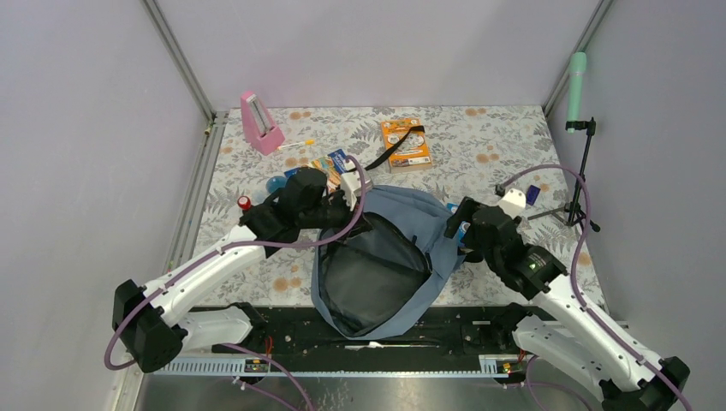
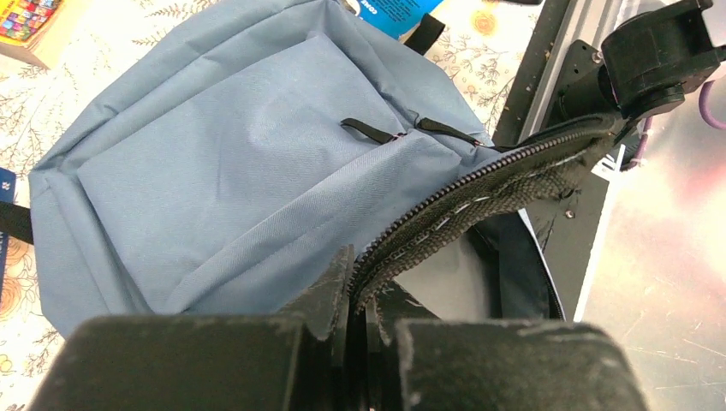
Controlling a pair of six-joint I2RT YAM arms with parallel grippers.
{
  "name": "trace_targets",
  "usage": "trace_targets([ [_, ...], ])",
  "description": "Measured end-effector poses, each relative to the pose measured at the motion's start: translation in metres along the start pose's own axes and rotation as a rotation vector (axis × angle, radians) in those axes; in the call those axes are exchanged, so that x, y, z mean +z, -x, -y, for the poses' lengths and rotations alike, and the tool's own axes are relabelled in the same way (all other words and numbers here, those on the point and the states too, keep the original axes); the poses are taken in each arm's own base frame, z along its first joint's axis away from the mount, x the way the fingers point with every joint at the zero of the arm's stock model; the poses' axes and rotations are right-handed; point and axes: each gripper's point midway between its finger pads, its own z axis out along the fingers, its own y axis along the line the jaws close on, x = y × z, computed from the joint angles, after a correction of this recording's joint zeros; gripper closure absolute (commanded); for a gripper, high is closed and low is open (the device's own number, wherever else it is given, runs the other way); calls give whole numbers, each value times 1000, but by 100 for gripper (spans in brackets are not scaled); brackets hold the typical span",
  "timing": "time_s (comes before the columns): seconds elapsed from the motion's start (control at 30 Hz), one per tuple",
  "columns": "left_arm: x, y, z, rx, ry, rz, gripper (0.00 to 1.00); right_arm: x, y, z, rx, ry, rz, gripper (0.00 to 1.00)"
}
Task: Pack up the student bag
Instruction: Adjust the student bag at the center of the board.
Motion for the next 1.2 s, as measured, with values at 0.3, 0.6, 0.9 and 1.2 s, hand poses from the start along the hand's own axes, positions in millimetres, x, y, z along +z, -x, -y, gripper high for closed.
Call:
trace_targets([
  [0.3, 4, -12, 2, -16, -21, -25, 100, 22, -96, 30, 147, -79, -241, 14],
  [0.6, 4, -13, 6, -28, -43, -27, 100, 37, -116, -3, 196, 27, -339, 85],
  [0.9, -6, 34, 19, 6, -80, 60, 100, 45, -43, -51, 50, 159, -172, 100],
  [1.2, 0, 58, 14, 58, -41, 96, 100, 92, 8, -90, -157, 164, -31, 19],
])
